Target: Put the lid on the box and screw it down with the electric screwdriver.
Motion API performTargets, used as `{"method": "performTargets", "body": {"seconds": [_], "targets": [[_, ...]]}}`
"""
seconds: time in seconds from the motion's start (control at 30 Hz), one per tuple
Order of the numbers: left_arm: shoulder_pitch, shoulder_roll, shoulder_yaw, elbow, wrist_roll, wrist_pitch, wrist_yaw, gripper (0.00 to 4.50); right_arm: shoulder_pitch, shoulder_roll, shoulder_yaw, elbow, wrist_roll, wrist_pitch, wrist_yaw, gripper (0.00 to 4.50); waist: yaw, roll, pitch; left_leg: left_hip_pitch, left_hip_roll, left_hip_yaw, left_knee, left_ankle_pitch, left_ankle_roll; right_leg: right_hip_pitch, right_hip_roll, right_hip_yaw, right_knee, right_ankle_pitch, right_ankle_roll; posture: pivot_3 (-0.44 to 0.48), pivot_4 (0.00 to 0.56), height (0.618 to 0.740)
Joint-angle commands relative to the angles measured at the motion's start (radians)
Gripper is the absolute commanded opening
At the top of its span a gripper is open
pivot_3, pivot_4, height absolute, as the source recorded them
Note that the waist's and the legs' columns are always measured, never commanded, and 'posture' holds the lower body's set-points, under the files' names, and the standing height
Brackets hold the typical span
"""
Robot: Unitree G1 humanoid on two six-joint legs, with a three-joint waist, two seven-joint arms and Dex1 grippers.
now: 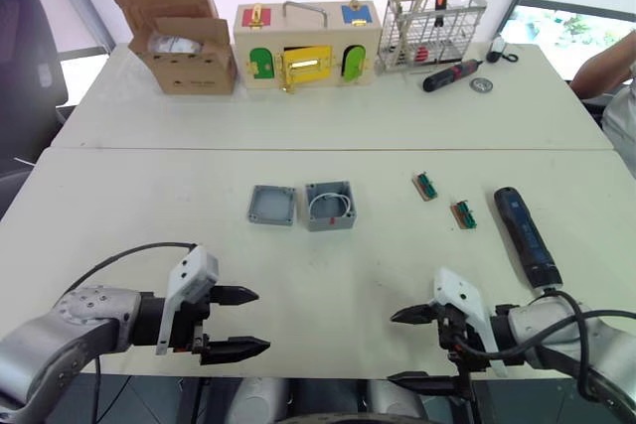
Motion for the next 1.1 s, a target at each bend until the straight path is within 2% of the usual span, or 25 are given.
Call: {"method": "performTargets", "body": {"seconds": [0.03,0.57,0.7,0.83,0.9,1.0,1.1], "targets": [[-0.020,-0.002,0.012,0.000,-0.028,0.019,0.007,4.50,-0.005,0.006,-0.018,-0.028,0.021,-0.001,-0.005,4.48,0.000,0.000,0.000,0.000,0.000,0.000,0.000,0.000,0.000,0.000,0.000,0.000,0.000,0.000,0.000,0.000,0.150,0.737],[-0.056,-0.006,0.027,0.008,-0.078,0.069,0.022,4.50,-0.021,0.035,-0.026,-0.010,0.005,-0.034,-0.042,4.48,-0.001,0.000,0.000,0.000,0.000,0.000,0.000,0.000,0.000,0.000,0.000,0.000,0.000,0.000,0.000,0.000,0.150,0.737],[-0.088,-0.002,0.017,0.021,-0.051,0.059,0.039,4.50,-0.075,0.058,-0.028,0.016,0.011,0.010,-0.086,4.48,-0.002,0.000,0.000,0.000,0.000,0.000,0.000,0.000,0.000,0.000,0.000,0.000,0.000,0.000,0.000,0.000,0.150,0.737],[-0.226,-0.026,0.053,0.098,-0.090,0.131,0.131,4.50,-0.140,0.089,-0.097,0.019,0.110,0.080,-0.104,4.48,0.002,0.000,0.000,0.000,-0.001,-0.002,0.001,0.000,0.000,0.001,0.000,-0.002,0.000,0.000,0.000,0.000,0.150,0.737],[-0.370,0.038,0.035,0.165,-0.077,0.163,0.088,4.50,-0.175,0.088,-0.174,0.000,0.224,0.144,-0.114,4.48,0.004,-0.001,0.000,0.000,-0.001,-0.004,0.001,0.000,0.000,0.002,0.000,-0.003,0.000,0.000,0.000,0.000,0.150,0.737],[-0.591,0.131,-0.091,0.245,0.000,0.175,-0.023,4.50,-0.239,0.082,-0.250,-0.028,0.390,0.224,-0.158,4.48,-0.001,-0.003,0.002,-0.001,-0.001,-0.010,0.001,0.001,-0.001,0.002,0.001,-0.008,0.000,0.000,0.000,0.000,0.150,0.737],[-0.797,0.129,-0.264,0.327,0.149,0.067,-0.148,4.50,-0.301,0.076,-0.256,-0.044,0.461,0.262,-0.213,4.48,-0.001,-0.002,0.002,-0.001,-0.003,-0.010,0.000,0.001,-0.002,0.003,0.000,-0.009,-0.002,0.000,0.000,0.000,0.150,0.737]]}}
